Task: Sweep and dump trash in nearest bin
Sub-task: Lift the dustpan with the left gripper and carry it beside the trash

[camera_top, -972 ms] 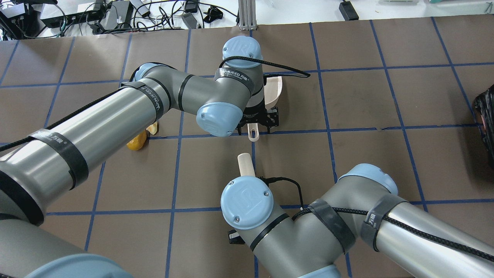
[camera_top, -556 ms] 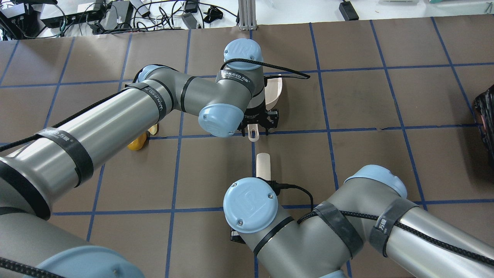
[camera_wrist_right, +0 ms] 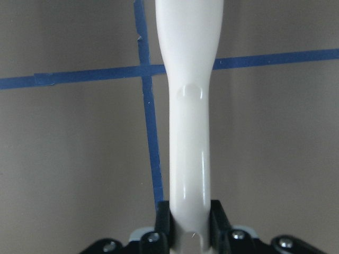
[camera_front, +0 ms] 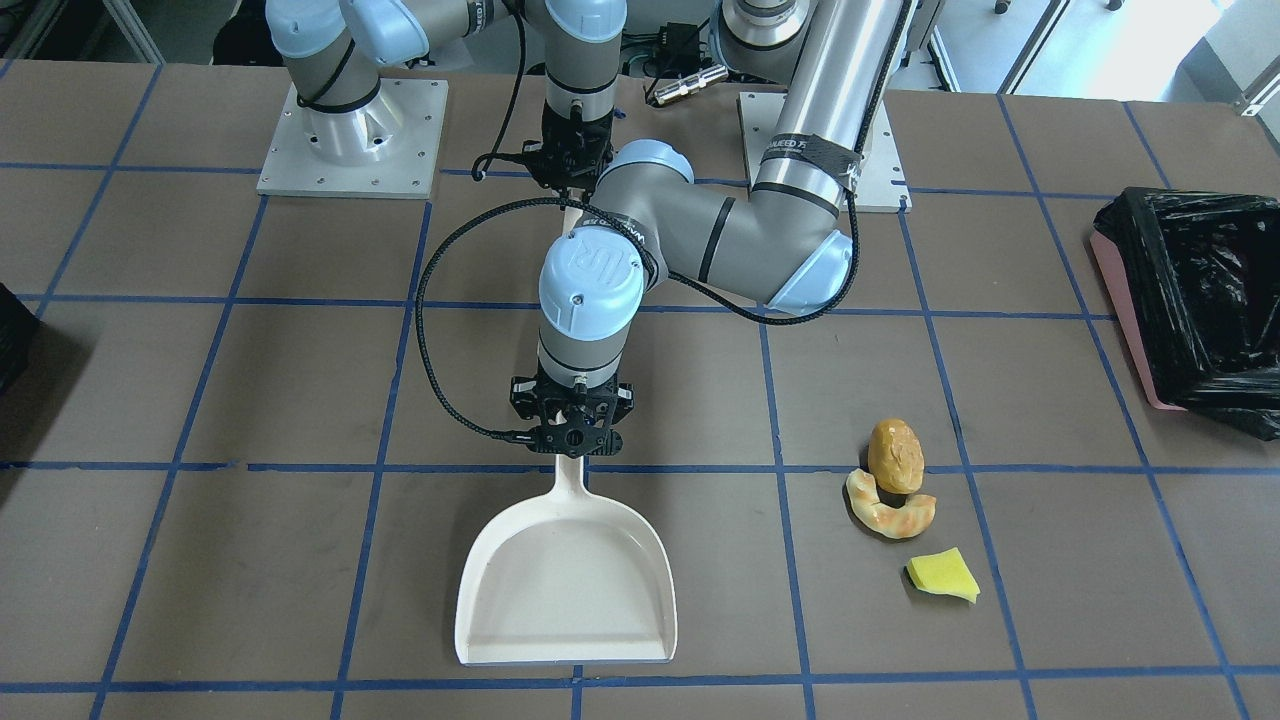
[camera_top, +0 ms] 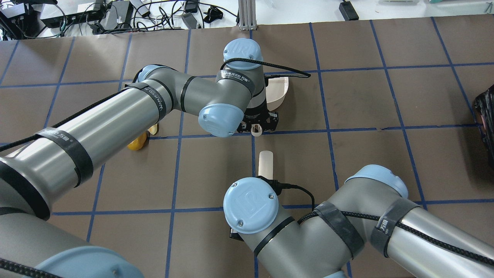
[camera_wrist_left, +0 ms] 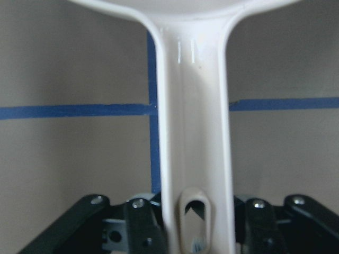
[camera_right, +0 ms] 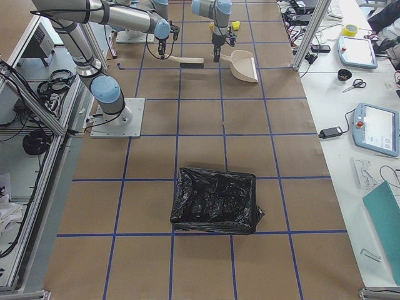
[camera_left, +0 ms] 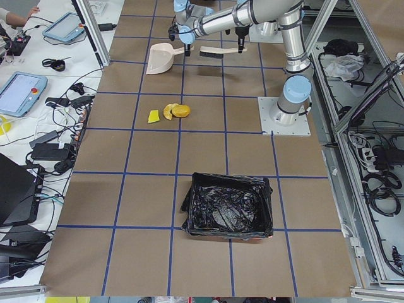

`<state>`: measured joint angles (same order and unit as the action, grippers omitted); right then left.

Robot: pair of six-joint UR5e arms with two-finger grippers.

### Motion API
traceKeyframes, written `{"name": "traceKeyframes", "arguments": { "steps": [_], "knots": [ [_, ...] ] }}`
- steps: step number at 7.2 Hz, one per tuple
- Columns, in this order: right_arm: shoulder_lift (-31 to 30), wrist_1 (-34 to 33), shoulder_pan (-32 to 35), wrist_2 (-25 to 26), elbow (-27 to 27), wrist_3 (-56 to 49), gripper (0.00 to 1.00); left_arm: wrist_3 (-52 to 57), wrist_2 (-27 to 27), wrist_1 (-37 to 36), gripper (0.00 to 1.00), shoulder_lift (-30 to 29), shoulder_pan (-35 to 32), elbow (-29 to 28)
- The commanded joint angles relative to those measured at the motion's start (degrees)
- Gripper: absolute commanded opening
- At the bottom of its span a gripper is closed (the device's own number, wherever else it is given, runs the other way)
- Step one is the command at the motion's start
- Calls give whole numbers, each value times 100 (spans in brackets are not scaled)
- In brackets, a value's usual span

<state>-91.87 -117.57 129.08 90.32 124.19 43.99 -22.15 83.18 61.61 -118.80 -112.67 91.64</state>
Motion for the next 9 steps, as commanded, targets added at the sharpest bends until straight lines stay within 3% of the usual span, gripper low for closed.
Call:
{"name": "traceKeyframes", "arguments": {
  "steps": [1, 2, 3, 7, 8, 9],
  "knots": [
    [2, -37, -6, 29, 0, 13, 0, 8, -65, 0, 22, 7, 17, 3],
    [2, -46, -6, 30, -9, 48, 0, -9, -47, -18, 93, -2, 17, 3],
    [11, -46, -23, 30, -9, 57, 0, -9, -47, -70, 100, 24, 17, 3],
    [11, -73, -41, 38, -26, 74, 0, -18, -73, -70, 100, 59, 17, 3],
    [11, -73, -41, 30, -44, 74, 0, -27, -74, -70, 95, 59, 17, 3],
    [11, -73, -41, 30, -53, 74, 0, -18, -82, -70, 73, 50, 17, 3]
  ]
}}
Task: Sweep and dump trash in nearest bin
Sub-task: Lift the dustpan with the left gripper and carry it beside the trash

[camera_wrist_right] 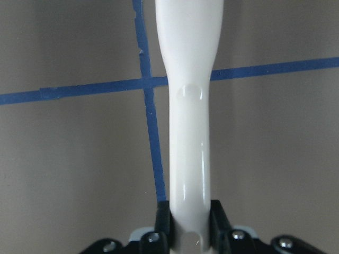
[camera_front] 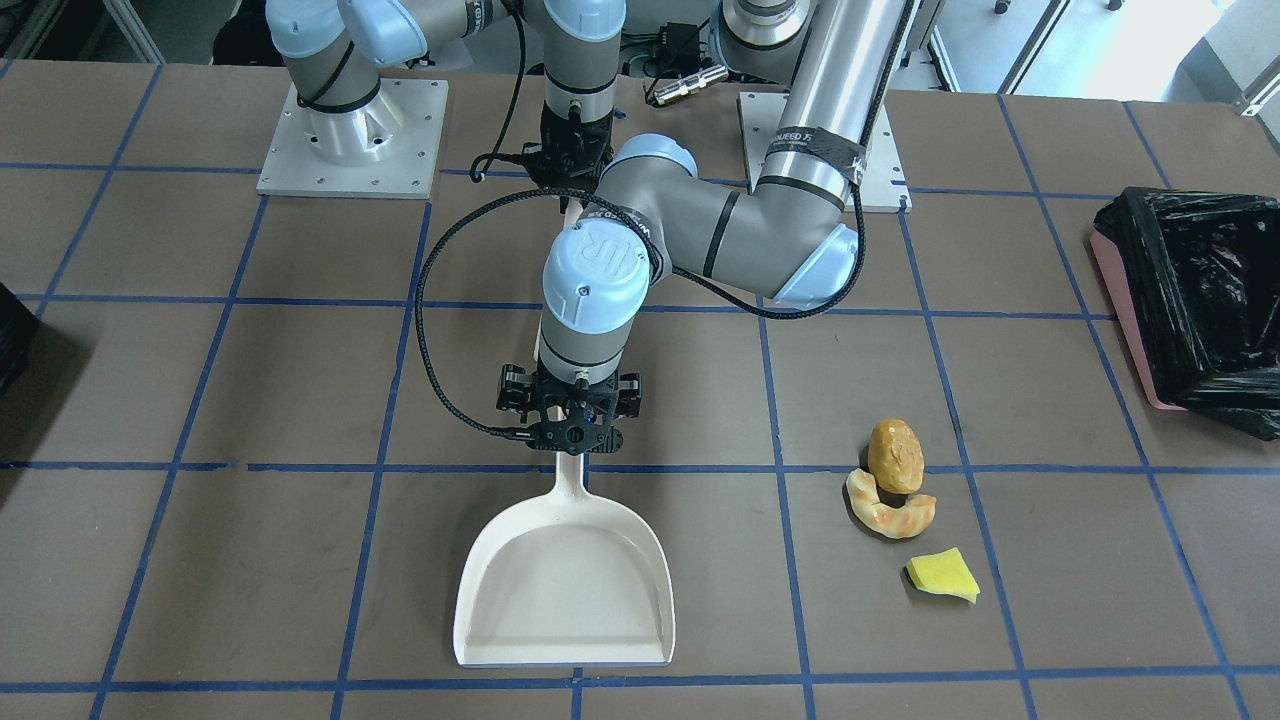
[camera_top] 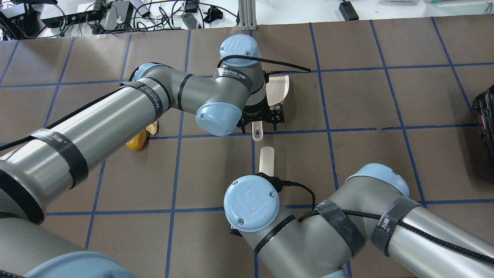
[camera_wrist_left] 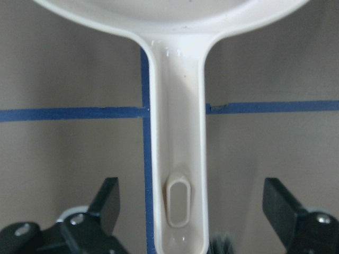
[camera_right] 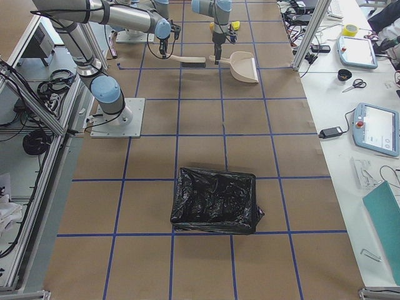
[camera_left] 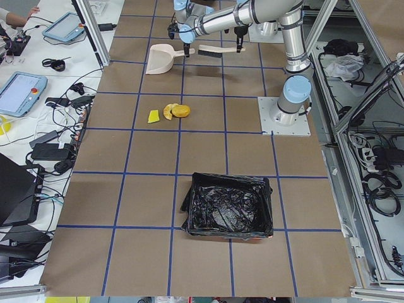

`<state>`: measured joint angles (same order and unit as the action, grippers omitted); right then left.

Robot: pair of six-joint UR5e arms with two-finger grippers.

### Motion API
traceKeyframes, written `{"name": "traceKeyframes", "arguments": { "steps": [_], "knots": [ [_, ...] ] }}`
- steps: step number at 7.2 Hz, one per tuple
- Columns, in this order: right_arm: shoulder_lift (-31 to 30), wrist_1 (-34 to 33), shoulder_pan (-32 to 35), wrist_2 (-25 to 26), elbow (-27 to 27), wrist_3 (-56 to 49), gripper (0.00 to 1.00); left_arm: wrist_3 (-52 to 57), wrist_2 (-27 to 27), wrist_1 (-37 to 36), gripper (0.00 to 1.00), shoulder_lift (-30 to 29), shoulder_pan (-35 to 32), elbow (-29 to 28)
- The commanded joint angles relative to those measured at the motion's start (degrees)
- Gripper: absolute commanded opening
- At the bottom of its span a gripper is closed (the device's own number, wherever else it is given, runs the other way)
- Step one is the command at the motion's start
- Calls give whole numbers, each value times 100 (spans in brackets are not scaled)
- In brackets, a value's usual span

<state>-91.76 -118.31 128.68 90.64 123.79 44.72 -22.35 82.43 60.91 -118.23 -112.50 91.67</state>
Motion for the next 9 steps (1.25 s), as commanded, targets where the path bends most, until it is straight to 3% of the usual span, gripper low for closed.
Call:
{"name": "traceKeyframes", "arguments": {
  "steps": [1, 2, 3, 4, 5, 8, 9],
  "knots": [
    [0, 1, -9, 7, -13, 2, 0, 11, -8, 0, 58, -24, 0, 0],
    [0, 1, -9, 15, -13, -7, 0, 2, -8, 0, 48, -50, 0, 0],
    [0, 1, -9, 16, -21, -7, 0, -15, -8, 0, 44, -94, 0, 0],
    [0, 1, -9, 7, -30, -7, 0, -33, -17, 0, 12, -51, 0, -17],
    [0, 1, -9, 7, -30, -7, 0, -68, -147, 0, 0, -42, 0, -122],
    [9, 1, -9, 7, -30, -16, 0, -323, -193, 0, 0, 89, 139, -193],
    [9, 1, -9, 7, -30, -16, 0, 34, 34, 8, 0, 142, 532, -306]
  ]
}}
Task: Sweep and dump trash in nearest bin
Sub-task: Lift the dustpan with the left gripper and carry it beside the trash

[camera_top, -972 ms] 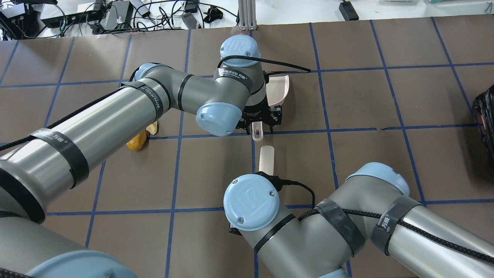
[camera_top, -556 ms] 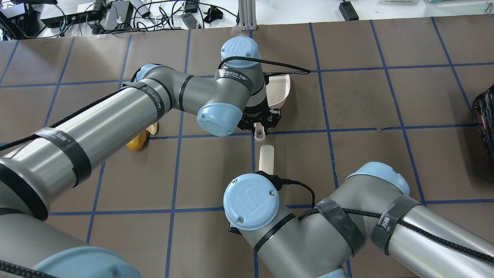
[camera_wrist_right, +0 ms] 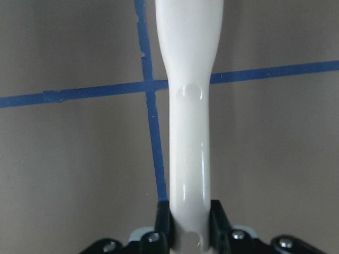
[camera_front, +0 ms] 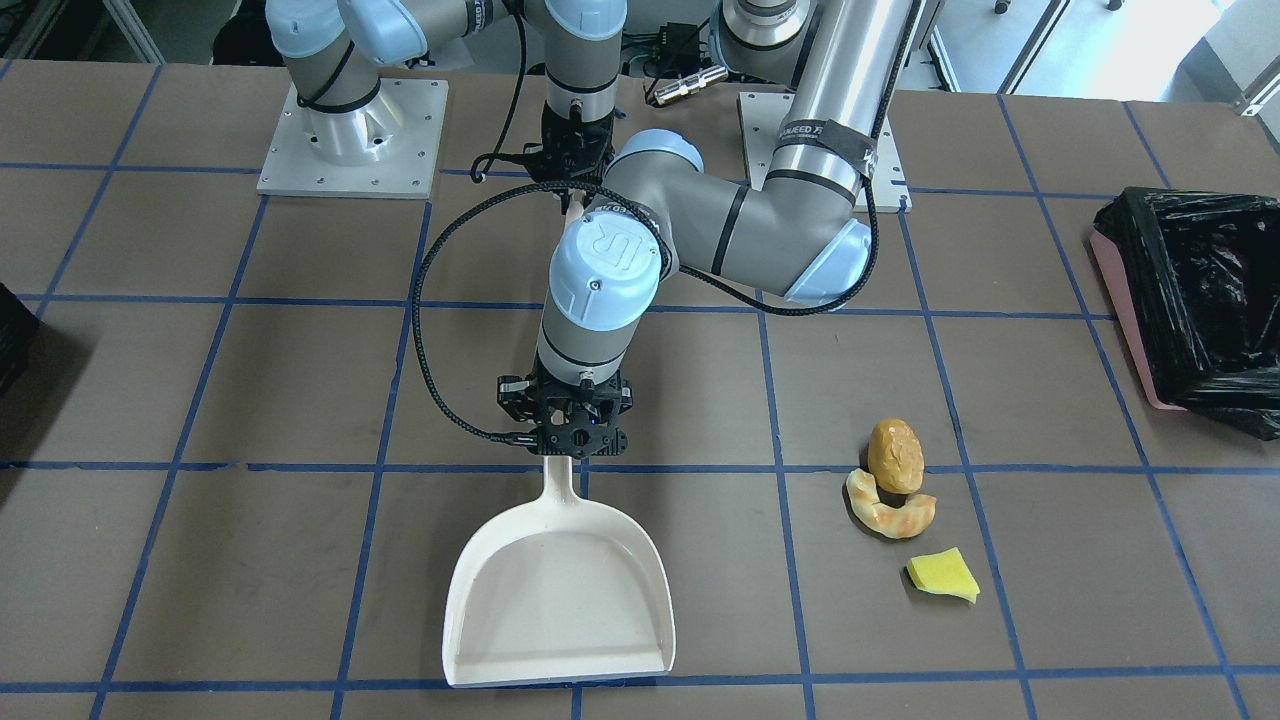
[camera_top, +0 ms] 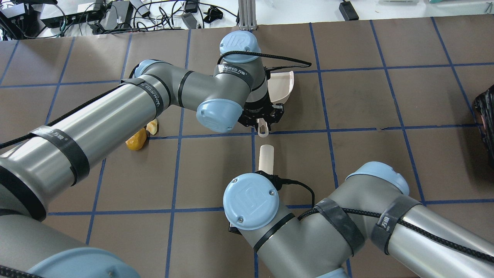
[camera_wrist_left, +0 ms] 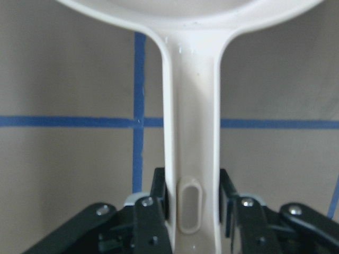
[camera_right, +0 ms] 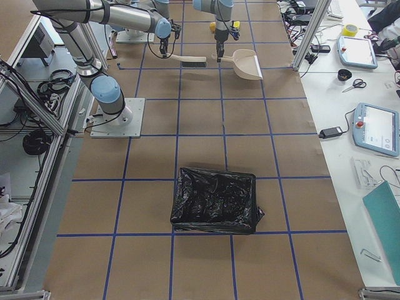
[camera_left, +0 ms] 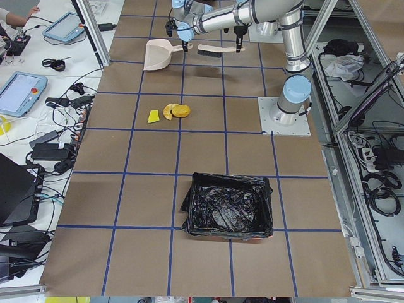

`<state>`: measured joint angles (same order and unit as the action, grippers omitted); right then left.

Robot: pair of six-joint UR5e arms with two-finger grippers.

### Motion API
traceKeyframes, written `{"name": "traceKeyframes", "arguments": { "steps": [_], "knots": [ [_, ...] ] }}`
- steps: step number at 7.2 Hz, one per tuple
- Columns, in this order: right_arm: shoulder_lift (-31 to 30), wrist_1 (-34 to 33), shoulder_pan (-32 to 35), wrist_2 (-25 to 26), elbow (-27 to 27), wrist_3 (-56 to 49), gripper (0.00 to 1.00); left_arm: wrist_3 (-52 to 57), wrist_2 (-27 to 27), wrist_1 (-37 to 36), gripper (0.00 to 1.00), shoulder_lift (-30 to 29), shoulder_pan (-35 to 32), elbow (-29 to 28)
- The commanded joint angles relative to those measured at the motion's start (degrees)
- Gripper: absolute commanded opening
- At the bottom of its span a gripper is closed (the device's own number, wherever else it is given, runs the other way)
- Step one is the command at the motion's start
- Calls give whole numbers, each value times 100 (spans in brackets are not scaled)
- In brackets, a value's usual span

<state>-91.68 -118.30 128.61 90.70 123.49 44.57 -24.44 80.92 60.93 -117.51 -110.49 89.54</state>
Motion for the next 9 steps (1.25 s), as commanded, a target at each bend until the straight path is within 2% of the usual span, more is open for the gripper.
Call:
{"name": "traceKeyframes", "arguments": {
  "steps": [1, 2, 4, 5, 7, 9],
  "knots": [
    [9, -9, -2, 0, -9, 7, 0, 1039, 509, 76, 0, 114, 735, -234],
    [18, -44, -2, -44, -52, 8, 0, 1743, 469, 138, 0, 236, 1270, -270],
    [472, -53, -20, -9, -533, 16, 0, 3630, 477, 1379, 0, 744, 2395, -532],
    [789, -35, -20, 9, -910, 34, 0, 4736, 477, 2126, 0, 964, 3088, -699],
    [1273, -26, -11, -61, -1465, 209, 0, 7406, 538, 2685, 0, 1098, 4468, -640],
    [1869, -35, -20, -79, -2115, 245, 0, 10366, 1395, 2548, 0, 933, 5288, -604]
  ]
}}
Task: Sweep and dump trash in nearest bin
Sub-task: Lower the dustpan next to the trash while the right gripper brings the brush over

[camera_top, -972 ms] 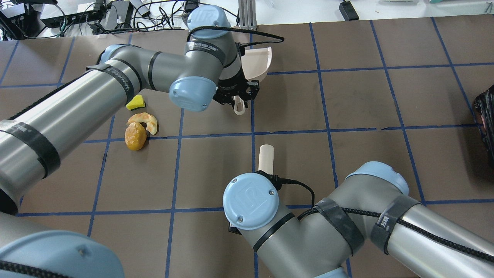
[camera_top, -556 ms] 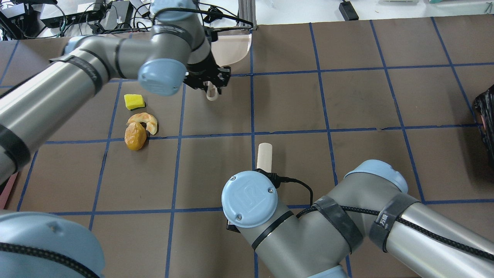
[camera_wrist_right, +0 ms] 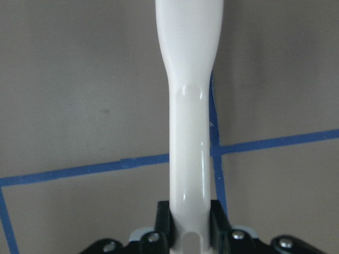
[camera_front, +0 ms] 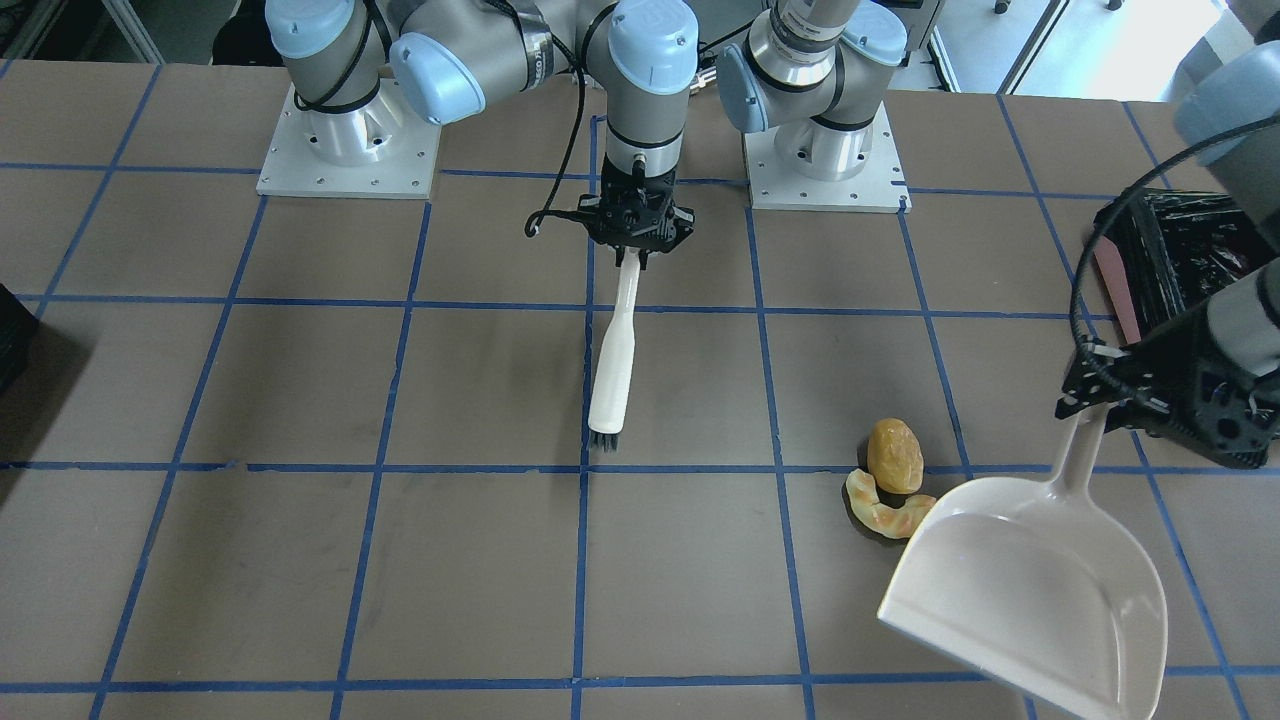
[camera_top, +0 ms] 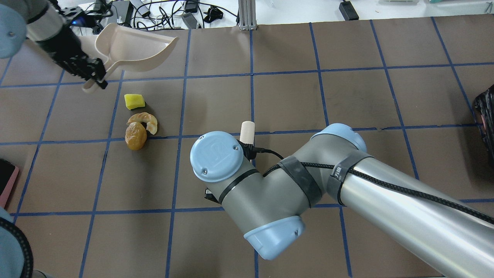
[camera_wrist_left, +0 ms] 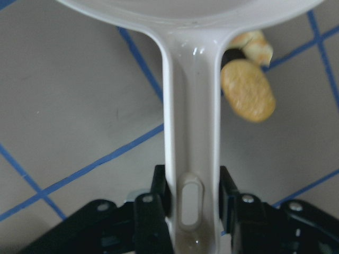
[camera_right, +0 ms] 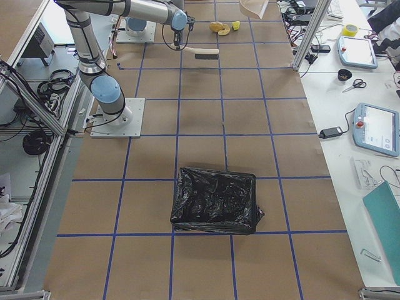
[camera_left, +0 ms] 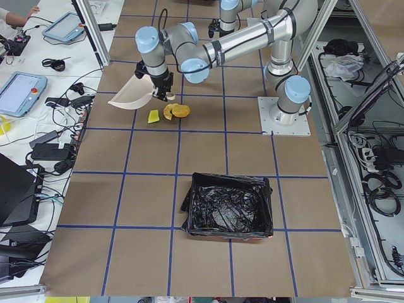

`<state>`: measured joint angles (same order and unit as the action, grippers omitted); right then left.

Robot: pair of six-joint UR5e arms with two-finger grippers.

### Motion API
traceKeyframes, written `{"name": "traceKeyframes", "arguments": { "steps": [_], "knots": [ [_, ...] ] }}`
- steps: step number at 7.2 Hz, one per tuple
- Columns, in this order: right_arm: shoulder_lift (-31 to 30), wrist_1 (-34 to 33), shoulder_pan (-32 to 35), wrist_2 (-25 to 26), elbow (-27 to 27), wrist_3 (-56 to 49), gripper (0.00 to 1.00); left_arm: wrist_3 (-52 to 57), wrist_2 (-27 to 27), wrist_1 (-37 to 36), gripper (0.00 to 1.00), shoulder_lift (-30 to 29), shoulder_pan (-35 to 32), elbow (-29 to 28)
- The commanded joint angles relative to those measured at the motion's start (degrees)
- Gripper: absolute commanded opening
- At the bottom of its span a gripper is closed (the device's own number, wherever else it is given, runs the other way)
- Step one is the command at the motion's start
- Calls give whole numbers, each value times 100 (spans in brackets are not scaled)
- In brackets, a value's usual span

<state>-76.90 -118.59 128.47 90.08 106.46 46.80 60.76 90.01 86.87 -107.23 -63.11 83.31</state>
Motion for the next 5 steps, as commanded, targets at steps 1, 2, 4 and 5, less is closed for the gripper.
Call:
{"name": "traceKeyframes", "arguments": {
  "steps": [1, 2, 4, 5],
  "knots": [
    [761, 37, 3, -17, -947, 40, 0, 3357, 544, -691, 0, -218, 771, 97],
    [1112, 55, 12, -17, -1378, 336, 0, 4225, 657, -1324, 0, -385, 834, 333],
    [1257, 99, 108, -78, -1611, 1196, 0, 5484, 1028, -2243, 0, -701, 861, 511],
    [1274, 64, 256, -348, -1629, 1583, 0, 5621, 1019, -2262, 0, -886, 861, 502]
  ]
}}
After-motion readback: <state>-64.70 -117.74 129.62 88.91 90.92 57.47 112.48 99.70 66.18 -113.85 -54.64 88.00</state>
